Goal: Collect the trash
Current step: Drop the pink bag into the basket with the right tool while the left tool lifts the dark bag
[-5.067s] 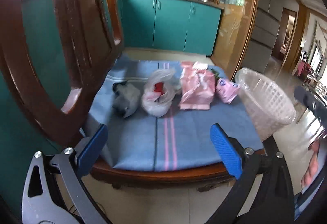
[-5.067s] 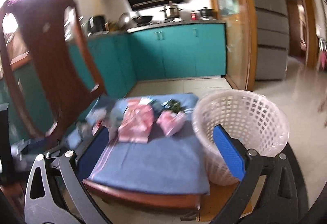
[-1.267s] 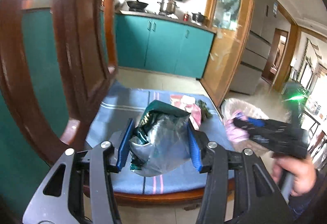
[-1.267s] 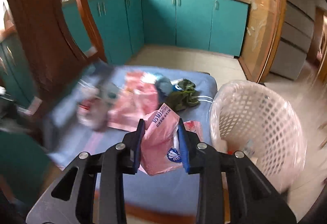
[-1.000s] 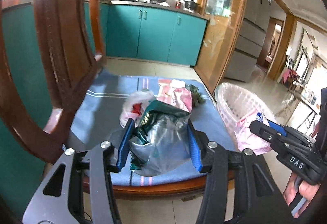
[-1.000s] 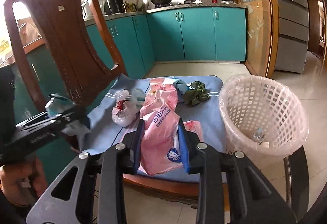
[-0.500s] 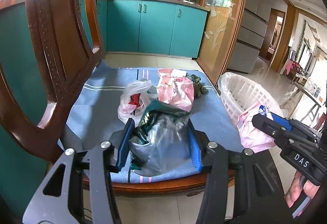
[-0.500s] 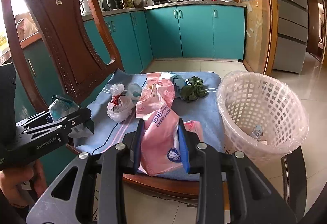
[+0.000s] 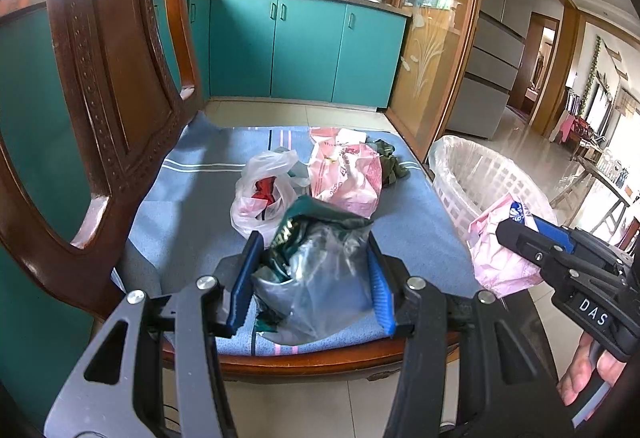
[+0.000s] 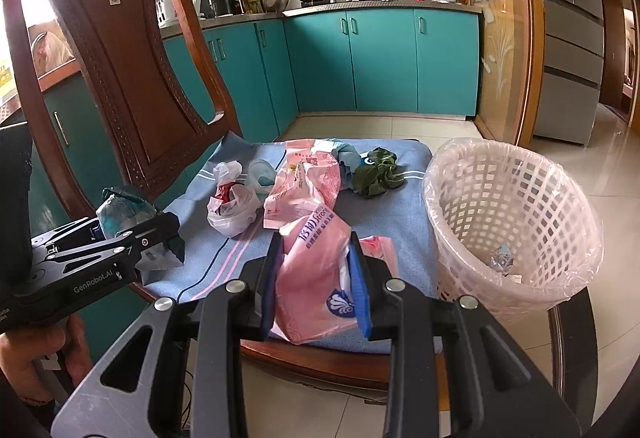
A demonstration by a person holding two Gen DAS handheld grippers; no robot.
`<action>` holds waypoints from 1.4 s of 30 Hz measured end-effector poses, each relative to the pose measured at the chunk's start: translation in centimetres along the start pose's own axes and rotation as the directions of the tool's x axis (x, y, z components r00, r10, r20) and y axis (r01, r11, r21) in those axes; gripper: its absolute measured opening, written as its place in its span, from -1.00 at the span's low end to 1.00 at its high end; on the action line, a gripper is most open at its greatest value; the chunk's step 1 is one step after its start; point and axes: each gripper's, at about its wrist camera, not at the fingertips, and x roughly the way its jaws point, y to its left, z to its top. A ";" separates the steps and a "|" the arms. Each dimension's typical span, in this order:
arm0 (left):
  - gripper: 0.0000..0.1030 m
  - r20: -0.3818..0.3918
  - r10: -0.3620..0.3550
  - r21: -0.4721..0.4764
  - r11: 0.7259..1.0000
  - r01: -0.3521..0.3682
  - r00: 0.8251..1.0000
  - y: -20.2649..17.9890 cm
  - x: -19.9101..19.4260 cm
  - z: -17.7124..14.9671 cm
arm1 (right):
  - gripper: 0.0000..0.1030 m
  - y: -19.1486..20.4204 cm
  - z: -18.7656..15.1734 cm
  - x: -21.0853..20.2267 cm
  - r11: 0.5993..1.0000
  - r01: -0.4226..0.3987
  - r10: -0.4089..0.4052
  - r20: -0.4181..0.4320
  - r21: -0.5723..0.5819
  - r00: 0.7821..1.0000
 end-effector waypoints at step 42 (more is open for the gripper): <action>-0.01 -0.095 -0.256 0.129 0.955 0.267 0.962 -15.9 6.5 3.9 | 0.81 -19.7 0.5 -11.1 0.795 0.159 -0.440 0.376 0.585 0.816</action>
